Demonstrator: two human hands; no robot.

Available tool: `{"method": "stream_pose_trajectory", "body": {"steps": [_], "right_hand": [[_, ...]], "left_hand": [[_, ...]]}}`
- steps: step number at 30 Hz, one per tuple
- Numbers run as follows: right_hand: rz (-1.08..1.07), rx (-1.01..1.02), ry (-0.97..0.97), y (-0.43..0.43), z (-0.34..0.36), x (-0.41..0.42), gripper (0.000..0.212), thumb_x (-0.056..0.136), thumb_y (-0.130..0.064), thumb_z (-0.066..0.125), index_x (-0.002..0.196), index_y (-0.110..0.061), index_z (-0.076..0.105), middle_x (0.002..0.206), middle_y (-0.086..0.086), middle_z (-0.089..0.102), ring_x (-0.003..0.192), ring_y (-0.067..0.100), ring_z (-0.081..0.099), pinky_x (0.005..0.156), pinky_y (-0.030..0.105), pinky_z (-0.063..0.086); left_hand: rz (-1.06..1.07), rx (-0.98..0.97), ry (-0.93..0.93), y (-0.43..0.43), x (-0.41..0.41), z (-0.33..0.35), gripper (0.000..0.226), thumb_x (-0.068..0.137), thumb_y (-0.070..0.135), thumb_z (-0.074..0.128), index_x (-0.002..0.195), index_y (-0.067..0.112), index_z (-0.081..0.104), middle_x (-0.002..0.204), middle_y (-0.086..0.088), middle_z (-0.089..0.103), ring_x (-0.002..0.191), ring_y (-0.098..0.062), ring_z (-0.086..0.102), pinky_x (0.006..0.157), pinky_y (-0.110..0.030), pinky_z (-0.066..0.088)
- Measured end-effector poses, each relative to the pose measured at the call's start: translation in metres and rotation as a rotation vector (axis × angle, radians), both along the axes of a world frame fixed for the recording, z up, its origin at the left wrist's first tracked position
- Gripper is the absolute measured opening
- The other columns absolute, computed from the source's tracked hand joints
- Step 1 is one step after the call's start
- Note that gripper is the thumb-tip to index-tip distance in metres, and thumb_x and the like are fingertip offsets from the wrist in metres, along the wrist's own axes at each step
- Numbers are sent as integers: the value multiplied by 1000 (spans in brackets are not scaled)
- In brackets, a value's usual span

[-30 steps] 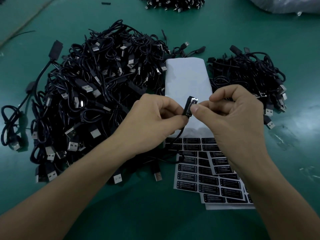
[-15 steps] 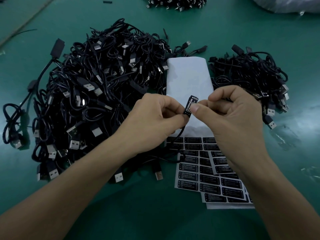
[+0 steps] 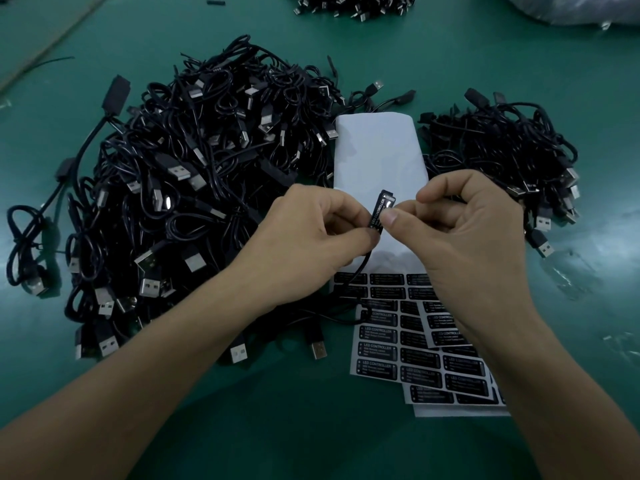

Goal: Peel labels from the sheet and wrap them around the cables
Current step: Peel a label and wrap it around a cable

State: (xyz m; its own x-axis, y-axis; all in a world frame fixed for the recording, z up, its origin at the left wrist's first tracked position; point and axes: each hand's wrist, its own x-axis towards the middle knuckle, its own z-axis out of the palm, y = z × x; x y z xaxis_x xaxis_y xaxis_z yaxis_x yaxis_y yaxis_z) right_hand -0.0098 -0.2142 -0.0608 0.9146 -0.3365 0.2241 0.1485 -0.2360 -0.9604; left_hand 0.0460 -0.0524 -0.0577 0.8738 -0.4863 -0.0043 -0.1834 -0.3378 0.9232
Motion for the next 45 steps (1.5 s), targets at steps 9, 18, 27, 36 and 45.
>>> {"method": "stream_pose_trajectory", "body": {"steps": [9,18,27,36,45], "right_hand": [[-10,-20,2,0,0,0,31,80,-11,82,89,-24,55,75,-11,74,68,9,70,67,22,58],[-22,-23,18,2,2,-1,31,80,-10,82,89,-21,54,72,-13,73,66,8,70,64,24,59],[-58,-34,25,3,4,-3,30,78,-9,82,84,-18,53,71,-9,74,68,24,71,63,39,59],[-71,-72,-8,3,5,-4,28,76,-10,82,76,-17,55,70,-5,73,63,14,71,60,24,57],[-102,-134,-24,1,5,-4,31,73,-22,88,76,-21,57,69,-7,70,58,10,64,57,19,50]], "left_hand": [[-15,-9,-5,1,0,0,4,85,23,75,81,21,76,74,-1,75,72,-24,72,77,-47,61],[-11,-17,0,0,0,-1,4,86,20,76,82,21,76,75,-2,74,73,-25,71,76,-46,61],[-11,-25,-21,-1,-1,-2,7,86,21,77,80,23,75,74,0,73,72,-26,69,72,-42,59],[-10,-27,-35,-1,-2,0,3,84,20,76,82,23,76,74,2,73,72,-26,69,73,-46,59],[-29,-26,-36,-1,-4,2,3,83,25,75,81,23,76,75,-3,73,74,-30,68,74,-50,59]]}}
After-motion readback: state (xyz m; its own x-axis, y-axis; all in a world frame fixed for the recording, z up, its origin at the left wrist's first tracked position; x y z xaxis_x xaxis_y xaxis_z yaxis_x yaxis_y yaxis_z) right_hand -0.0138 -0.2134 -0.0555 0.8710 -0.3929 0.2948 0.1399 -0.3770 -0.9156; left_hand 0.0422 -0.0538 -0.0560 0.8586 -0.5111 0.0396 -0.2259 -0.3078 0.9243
